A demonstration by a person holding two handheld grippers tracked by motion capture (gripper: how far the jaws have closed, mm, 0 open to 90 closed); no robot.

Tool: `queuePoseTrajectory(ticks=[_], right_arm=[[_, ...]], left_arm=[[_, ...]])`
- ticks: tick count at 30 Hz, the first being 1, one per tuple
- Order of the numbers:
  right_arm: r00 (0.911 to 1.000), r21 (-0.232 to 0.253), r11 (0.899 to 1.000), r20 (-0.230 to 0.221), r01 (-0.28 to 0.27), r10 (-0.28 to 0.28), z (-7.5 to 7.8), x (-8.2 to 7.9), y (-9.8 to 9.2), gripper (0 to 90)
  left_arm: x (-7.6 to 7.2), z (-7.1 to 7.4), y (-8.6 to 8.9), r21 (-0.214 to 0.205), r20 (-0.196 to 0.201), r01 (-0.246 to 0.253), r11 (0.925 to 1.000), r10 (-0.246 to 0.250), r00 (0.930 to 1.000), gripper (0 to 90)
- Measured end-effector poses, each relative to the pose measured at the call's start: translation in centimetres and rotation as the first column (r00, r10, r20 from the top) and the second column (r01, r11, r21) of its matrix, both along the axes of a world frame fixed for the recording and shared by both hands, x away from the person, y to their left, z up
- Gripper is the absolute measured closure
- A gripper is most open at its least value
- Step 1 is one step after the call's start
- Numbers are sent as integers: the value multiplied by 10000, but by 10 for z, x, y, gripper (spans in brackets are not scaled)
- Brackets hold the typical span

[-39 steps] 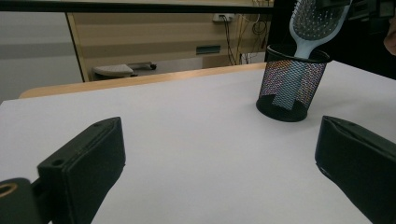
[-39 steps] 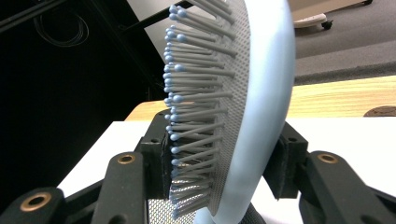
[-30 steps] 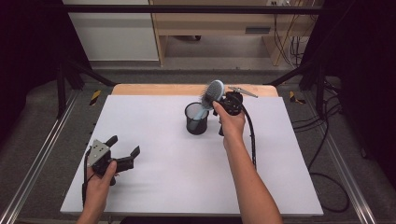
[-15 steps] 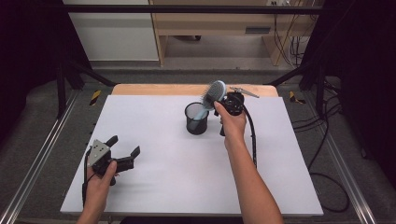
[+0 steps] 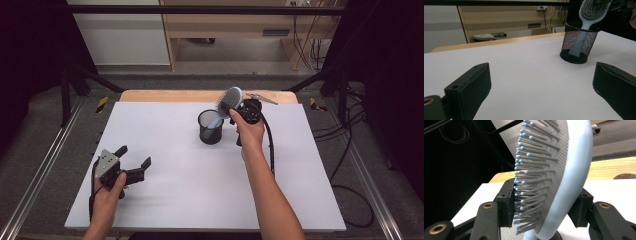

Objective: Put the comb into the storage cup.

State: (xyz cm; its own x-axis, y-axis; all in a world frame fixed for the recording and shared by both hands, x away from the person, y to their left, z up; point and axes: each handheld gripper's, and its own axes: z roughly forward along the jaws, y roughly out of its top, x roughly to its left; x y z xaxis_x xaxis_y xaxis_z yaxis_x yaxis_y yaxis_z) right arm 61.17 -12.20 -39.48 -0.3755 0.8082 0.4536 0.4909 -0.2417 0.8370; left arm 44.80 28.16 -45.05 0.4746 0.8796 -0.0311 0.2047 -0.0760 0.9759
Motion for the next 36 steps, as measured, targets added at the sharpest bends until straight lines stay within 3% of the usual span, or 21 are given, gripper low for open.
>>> queuePoseTrajectory(ticks=[30,36], right_arm=[[9999,-159,9998,-16,99,-99,1,0,1,420],[9999,-150,9998,41,140,-140,2,0,0,366]], left_arm=[[1,-1,-2,62,-25,72,10000,-72,10000,20],[1,-1,-2,52,-28,62,10000,-62,10000,20]])
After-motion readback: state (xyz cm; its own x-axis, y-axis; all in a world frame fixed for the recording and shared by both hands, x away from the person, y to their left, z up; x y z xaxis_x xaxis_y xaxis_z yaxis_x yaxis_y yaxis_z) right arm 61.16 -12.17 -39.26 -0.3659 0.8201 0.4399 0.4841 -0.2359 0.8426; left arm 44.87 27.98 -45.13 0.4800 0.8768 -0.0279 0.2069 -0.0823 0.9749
